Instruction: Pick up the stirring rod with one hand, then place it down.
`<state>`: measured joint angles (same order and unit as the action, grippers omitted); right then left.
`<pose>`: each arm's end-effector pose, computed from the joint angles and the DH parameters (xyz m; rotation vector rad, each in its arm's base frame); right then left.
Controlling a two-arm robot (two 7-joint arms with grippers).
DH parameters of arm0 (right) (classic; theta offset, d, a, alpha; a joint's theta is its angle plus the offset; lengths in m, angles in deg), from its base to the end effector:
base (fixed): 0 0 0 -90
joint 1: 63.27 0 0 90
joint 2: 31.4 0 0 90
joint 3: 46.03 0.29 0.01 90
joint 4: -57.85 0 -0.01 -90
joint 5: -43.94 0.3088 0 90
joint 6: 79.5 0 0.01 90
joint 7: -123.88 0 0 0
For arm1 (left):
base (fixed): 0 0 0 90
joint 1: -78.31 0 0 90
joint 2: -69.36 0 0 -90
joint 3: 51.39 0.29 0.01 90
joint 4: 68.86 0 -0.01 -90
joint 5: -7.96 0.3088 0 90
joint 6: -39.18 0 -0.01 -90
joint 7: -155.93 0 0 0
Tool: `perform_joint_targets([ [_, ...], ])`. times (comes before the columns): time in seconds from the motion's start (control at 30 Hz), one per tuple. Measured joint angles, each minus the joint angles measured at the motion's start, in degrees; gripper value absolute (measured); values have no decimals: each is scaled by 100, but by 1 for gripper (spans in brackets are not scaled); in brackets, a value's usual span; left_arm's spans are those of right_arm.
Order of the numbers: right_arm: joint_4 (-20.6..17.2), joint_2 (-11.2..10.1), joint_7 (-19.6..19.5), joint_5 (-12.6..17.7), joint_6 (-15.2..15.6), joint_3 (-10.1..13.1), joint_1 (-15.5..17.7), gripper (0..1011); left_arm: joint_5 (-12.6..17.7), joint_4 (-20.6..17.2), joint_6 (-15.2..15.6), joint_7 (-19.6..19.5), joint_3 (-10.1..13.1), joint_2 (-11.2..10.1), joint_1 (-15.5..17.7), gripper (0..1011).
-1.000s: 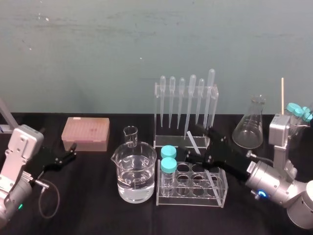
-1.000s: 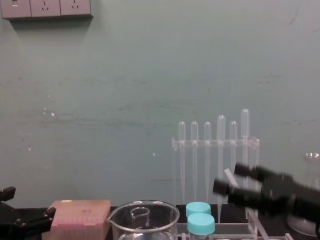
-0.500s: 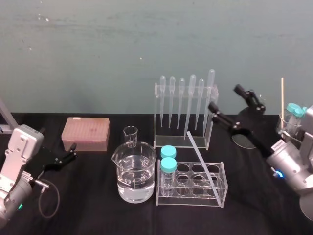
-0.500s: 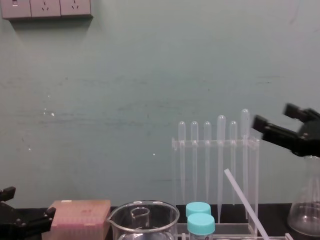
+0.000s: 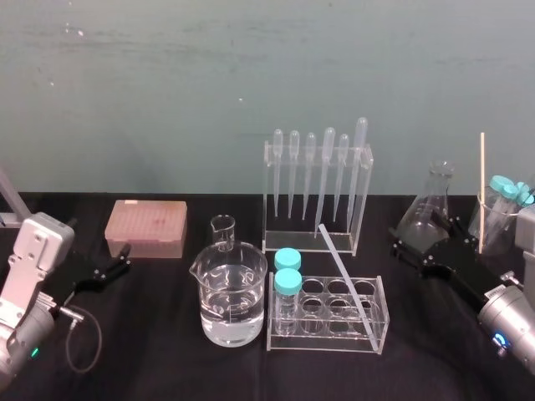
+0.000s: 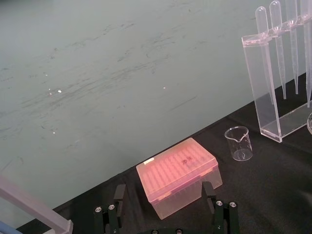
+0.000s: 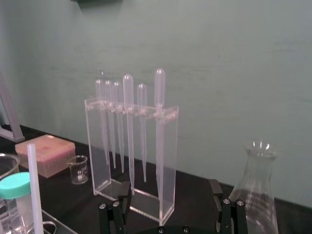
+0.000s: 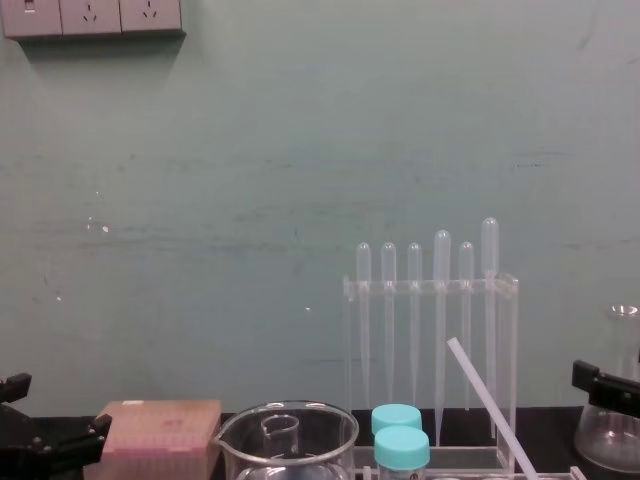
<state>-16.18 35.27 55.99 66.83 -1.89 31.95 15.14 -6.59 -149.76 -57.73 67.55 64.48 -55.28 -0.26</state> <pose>0.3773 -0.0933 -0.3099 0.0161 -0.0919 -1.1015 0.3581 0.0826 -0.3023 0.3044 -0.2849 1.2478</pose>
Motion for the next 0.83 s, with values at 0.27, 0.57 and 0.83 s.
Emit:
perform_joint_targets([
  [0.27, 29, 40, 14, -3, 94, 39, -4, 1003, 0, 0, 0, 0, 0, 0, 0, 1000],
  [0.57, 20, 36, 11, -8, 84, 37, -1, 1003, 0, 0, 0, 0, 0, 0, 0, 1000],
  [0.83, 15, 32, 7, -14, 75, 34, 4, 1003, 0, 0, 0, 0, 0, 0, 0, 1000],
])
